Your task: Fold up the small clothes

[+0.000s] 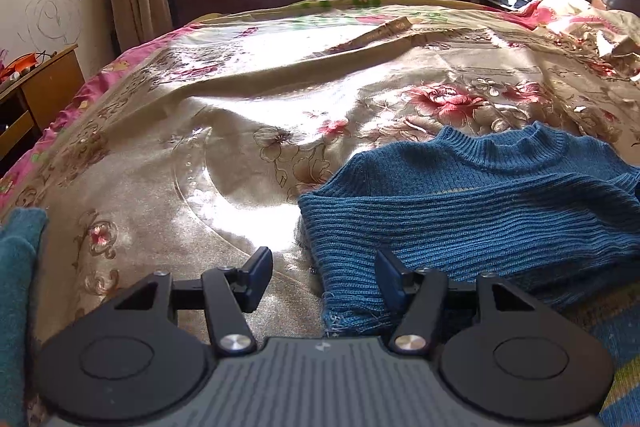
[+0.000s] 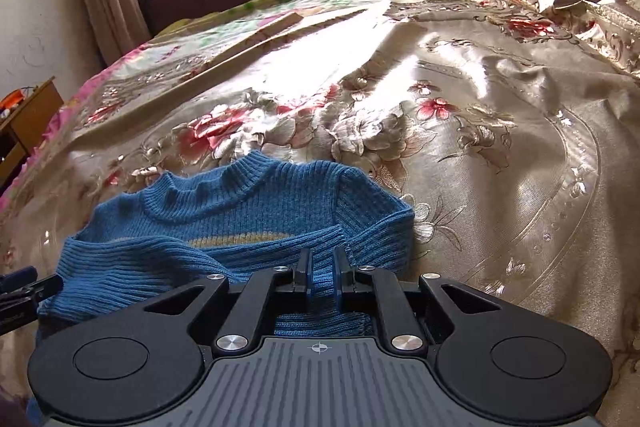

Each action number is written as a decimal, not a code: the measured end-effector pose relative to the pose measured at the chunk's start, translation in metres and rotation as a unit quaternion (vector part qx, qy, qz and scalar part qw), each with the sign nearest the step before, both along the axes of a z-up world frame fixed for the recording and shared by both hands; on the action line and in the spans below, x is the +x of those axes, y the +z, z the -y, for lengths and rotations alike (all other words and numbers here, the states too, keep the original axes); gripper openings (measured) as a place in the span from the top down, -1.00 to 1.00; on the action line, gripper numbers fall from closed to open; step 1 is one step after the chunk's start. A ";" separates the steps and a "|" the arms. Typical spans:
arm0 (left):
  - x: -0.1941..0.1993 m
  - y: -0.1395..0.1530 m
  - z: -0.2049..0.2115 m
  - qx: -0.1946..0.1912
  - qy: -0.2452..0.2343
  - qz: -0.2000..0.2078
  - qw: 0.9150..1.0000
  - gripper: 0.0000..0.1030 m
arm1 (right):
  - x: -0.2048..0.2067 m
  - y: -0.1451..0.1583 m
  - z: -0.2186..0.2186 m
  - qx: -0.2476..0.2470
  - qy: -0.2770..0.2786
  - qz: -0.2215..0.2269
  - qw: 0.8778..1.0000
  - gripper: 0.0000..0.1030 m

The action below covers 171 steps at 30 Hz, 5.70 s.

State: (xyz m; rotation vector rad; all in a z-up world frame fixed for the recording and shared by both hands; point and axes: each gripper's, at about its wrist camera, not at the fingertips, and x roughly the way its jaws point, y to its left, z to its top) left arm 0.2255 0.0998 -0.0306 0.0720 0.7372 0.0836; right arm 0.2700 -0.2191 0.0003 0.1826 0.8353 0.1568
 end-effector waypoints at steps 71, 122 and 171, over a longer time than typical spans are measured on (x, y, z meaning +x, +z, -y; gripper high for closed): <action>-0.225 0.006 -0.016 -0.107 -0.057 -0.139 0.983 -0.20 | -0.260 0.008 0.069 0.103 0.056 -0.152 0.981 0.48; -0.029 0.067 -0.089 -0.398 -0.020 0.025 0.917 0.83 | -0.048 0.046 0.089 0.381 -0.063 -0.004 0.922 0.88; -0.032 0.003 -0.028 -0.174 -0.085 -0.075 0.978 0.45 | -0.024 0.012 0.039 0.109 0.080 0.026 0.990 0.33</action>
